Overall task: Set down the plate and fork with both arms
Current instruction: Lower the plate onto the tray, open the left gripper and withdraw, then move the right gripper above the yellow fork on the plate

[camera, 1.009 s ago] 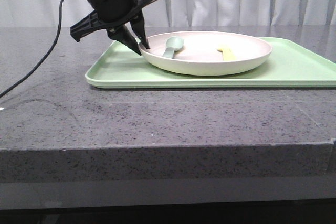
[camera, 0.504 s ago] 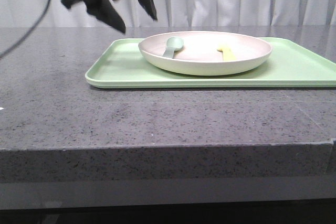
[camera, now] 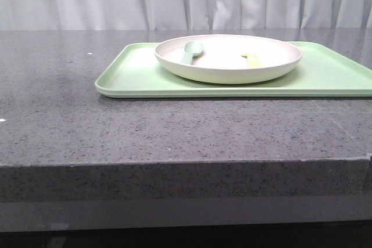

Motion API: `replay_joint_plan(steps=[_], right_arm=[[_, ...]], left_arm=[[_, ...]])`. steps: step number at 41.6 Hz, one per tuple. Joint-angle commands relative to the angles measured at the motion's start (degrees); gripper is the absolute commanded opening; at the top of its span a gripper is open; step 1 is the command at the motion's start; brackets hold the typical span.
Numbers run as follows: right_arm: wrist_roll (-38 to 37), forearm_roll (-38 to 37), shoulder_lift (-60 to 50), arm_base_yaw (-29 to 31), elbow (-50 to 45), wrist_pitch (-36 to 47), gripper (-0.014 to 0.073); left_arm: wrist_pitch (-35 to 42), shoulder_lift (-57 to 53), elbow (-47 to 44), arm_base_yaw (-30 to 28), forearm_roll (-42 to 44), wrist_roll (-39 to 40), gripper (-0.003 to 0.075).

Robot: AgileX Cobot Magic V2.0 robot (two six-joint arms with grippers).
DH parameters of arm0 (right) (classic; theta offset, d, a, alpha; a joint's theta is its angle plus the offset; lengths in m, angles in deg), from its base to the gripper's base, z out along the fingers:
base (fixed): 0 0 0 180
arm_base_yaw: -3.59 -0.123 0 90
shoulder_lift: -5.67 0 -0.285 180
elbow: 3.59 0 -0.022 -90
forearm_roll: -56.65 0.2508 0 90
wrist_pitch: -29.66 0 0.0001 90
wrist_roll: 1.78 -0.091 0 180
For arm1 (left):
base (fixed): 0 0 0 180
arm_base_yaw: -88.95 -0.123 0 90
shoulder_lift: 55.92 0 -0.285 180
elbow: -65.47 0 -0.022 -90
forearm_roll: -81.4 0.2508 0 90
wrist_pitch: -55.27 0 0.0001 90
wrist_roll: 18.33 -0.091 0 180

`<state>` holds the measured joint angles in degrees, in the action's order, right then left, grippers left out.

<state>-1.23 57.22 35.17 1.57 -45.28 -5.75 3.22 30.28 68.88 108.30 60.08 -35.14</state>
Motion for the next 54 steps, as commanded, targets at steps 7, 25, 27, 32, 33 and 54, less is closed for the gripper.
replay_joint_plan(steps=[7, 25, 27, 32, 33, 54], right_arm=[[2.21, 6.36, 11.37, -0.36, 9.1, -5.89, 0.0635], [10.26, 14.67, 35.6, -8.04, 26.37, -19.03, 0.0635], [10.19, 14.54, 38.29, -9.8, 28.54, -20.63, 0.0634], [5.67, 10.76, 46.04, -13.55, 35.21, -22.99, 0.0633], [4.08, 9.33, 47.39, -14.17, 35.98, -23.41, 0.0633], [-15.01, -4.76, 75.92, -20.06, 64.42, -31.5, 0.0633]], left_arm=[[2.45, -14.86, -11.27, -5.88, -6.26, -9.44, 0.0432], [4.22, -28.17, -25.99, -8.35, -7.42, -12.33, 0.0432], [4.85, -28.62, -26.33, -8.35, -7.42, -12.33, 0.0432], [5.62, -28.85, -26.33, -8.35, -7.42, -12.33, 0.0432], [5.71, -28.85, -26.33, -8.35, -7.42, -12.33, 0.0432], [6.08, -28.47, -26.33, -8.35, -7.42, -12.33, 0.0432]])
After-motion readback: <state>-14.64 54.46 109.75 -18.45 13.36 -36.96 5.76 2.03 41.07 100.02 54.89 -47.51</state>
